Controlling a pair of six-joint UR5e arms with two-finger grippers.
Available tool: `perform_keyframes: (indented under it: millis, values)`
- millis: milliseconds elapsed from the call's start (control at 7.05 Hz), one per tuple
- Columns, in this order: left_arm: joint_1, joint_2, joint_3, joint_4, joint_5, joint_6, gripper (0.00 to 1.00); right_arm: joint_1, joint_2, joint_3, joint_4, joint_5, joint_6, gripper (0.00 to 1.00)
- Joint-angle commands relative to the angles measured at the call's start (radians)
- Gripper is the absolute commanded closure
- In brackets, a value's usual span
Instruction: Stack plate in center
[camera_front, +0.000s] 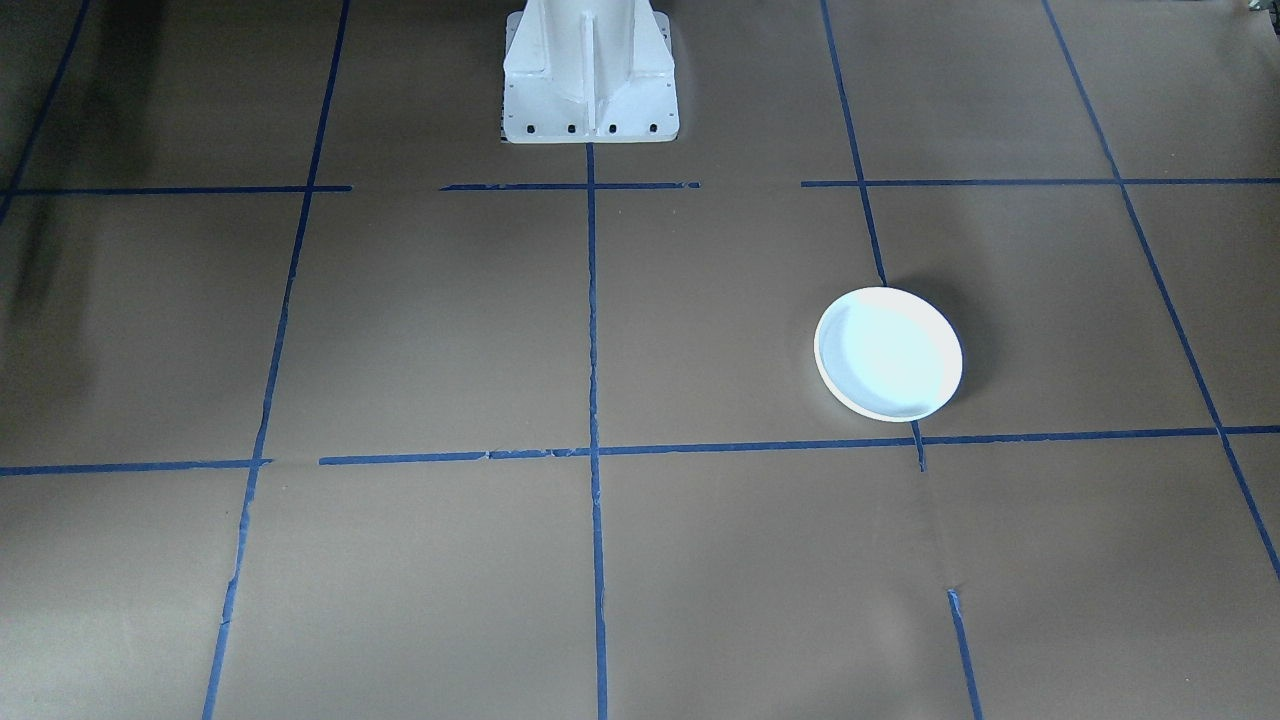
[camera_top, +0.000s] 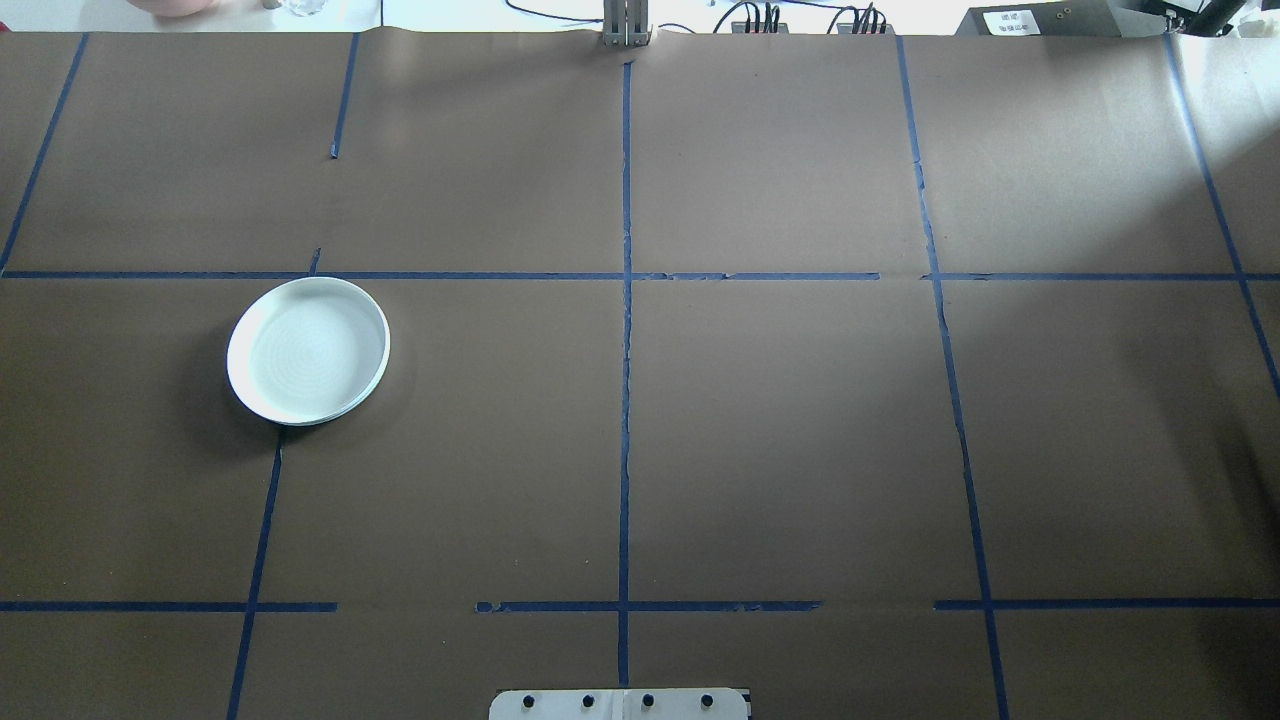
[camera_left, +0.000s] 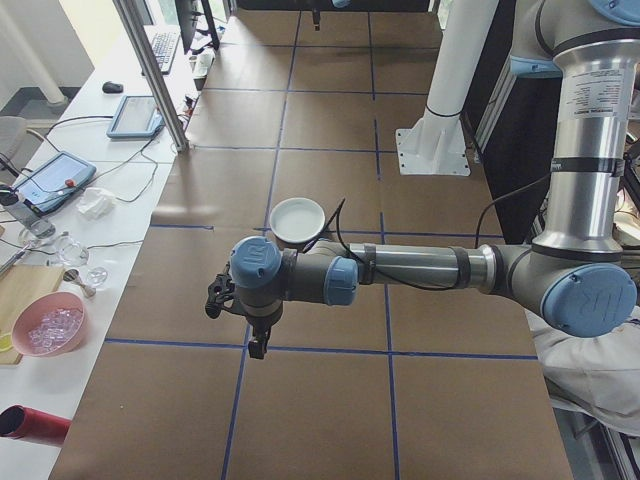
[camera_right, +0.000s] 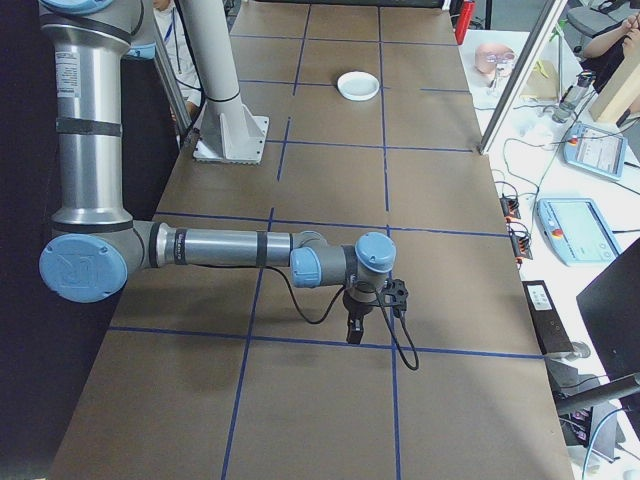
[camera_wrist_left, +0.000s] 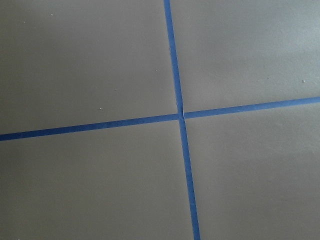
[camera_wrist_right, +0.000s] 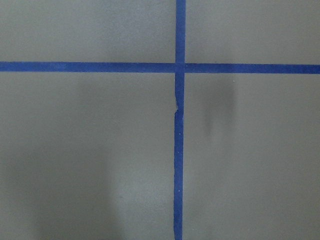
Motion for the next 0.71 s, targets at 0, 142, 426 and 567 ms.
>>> perform_keyframes:
  millis: [0, 142, 426, 567]
  values:
    - [0.0, 0.018, 0.001, 0.0, 0.0, 0.001, 0.0, 0.0, 0.0, 0.0, 0.0, 0.0, 0.0, 0.0]
    - [-0.002, 0.016, 0.0, 0.0, 0.0, 0.001, 0.0, 0.0, 0.0, 0.0, 0.0, 0.0, 0.0, 0.0]
    - [-0.002, 0.016, -0.002, 0.0, 0.0, 0.001, 0.0, 0.0, 0.0, 0.0, 0.0, 0.0, 0.0, 0.0]
    - [-0.002, 0.015, -0.005, 0.0, 0.0, 0.001, 0.0, 0.0, 0.0, 0.0, 0.0, 0.0, 0.0, 0.0]
